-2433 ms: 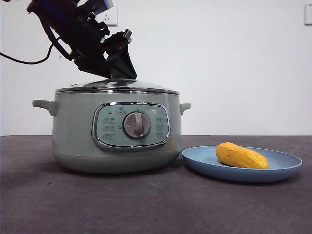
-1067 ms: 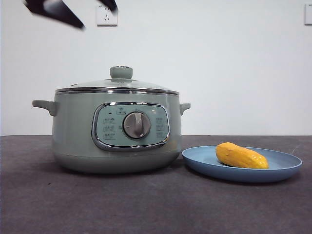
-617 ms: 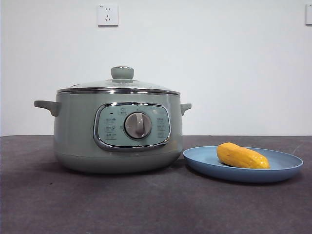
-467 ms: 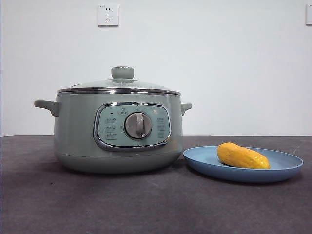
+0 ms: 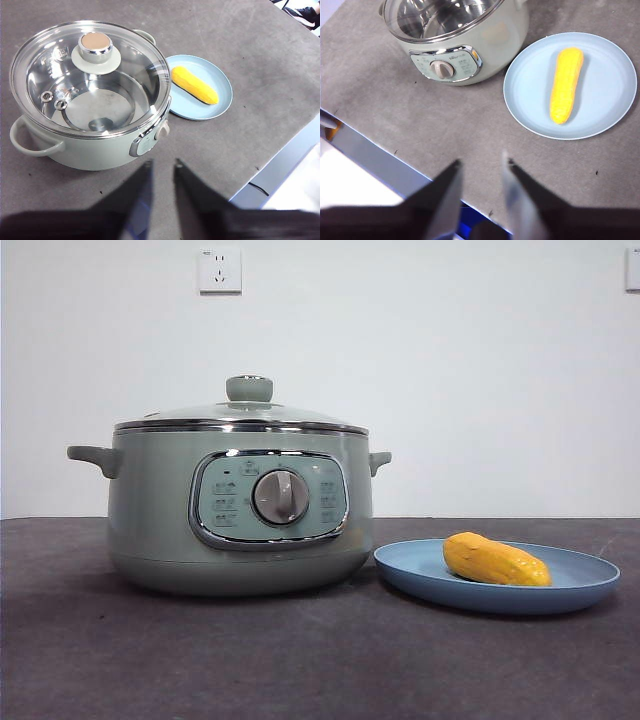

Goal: Take the corn out from the steamer,put the corn on the plate,close the lid

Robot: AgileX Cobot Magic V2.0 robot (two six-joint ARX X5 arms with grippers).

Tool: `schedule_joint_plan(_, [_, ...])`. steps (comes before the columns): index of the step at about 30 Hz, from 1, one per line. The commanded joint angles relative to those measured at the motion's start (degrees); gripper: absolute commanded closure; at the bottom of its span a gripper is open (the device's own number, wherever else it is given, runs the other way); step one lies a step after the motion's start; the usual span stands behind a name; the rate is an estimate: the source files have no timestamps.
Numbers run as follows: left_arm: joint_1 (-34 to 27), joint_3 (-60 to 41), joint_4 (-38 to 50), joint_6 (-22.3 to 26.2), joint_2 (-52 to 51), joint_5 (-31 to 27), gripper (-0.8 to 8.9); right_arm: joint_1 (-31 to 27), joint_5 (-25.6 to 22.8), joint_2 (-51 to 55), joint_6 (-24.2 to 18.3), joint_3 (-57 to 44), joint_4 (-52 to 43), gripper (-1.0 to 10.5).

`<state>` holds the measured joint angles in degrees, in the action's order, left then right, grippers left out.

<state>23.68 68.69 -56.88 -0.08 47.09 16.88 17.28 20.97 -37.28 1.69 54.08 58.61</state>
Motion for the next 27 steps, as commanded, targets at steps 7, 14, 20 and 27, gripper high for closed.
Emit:
schedule_joint_plan(7, [0.1, 0.1, 0.2, -0.3, -0.4, -0.1, 8.18, 0.1, -0.1, 0.0, -0.3, -0.4, -0.2, 9.5])
schedule_joint_plan(14, [0.1, 0.1, 0.2, -0.3, -0.4, -0.2, 8.18, 0.1, -0.1, 0.0, -0.3, -0.4, -0.2, 9.5])
schedule_joint_plan(20, [0.0, 0.1, 1.3, 2.6, -0.4, -0.7, 8.18, 0.1, -0.1, 0.0, -0.3, -0.4, -0.2, 9.5])
schedule_joint_plan(27, [-6.8, -0.4, 10.4, 14.8, -2.2, -4.3, 8.17, 0.1, -0.1, 0.0, -0.3, -0.4, -0.2, 9.5])
